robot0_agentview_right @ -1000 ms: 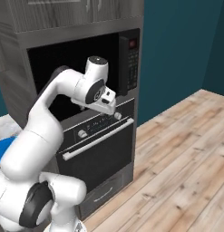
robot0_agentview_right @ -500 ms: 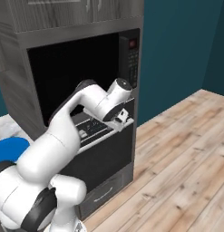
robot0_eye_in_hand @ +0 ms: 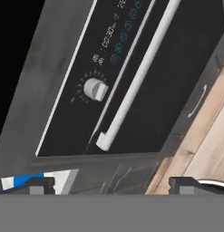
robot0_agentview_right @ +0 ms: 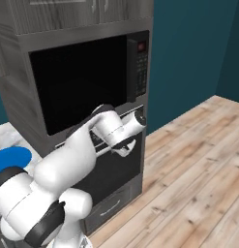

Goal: Take the baked cake out of the oven and place it on the plate for cooling. Then close the oven door.

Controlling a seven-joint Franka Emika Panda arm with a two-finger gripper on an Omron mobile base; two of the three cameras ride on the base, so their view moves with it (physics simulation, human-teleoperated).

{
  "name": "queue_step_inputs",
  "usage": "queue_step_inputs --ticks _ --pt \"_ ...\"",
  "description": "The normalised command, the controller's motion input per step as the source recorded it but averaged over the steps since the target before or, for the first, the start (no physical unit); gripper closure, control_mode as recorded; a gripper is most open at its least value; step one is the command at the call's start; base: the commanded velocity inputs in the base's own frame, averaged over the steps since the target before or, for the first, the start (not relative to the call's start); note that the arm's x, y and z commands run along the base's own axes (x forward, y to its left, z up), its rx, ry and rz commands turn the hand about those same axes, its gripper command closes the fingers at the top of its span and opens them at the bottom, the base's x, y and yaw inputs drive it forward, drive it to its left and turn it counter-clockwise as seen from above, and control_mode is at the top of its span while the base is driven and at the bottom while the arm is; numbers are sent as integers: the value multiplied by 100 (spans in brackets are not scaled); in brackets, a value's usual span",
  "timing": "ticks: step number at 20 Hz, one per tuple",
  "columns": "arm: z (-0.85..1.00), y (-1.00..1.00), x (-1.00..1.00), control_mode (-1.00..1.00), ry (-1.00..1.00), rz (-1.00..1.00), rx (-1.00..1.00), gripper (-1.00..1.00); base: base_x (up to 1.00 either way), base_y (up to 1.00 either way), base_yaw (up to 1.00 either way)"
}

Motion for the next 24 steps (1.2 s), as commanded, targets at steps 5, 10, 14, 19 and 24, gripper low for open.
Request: queue_step_inputs --ticks 5,10,14,19,24 --pt "-55 38 22 -100 0 -3 16 -100 0 0 0" --pt "-59 44 24 -100 0 -5 14 -100 0 0 0" --pt "-60 31 18 -100 0 -4 14 -100 0 0 0" --pt "-51 24 13 -100 0 -3 14 -100 0 0 0" --pt "-40 21 19 -100 0 -2 14 -100 0 0 0"
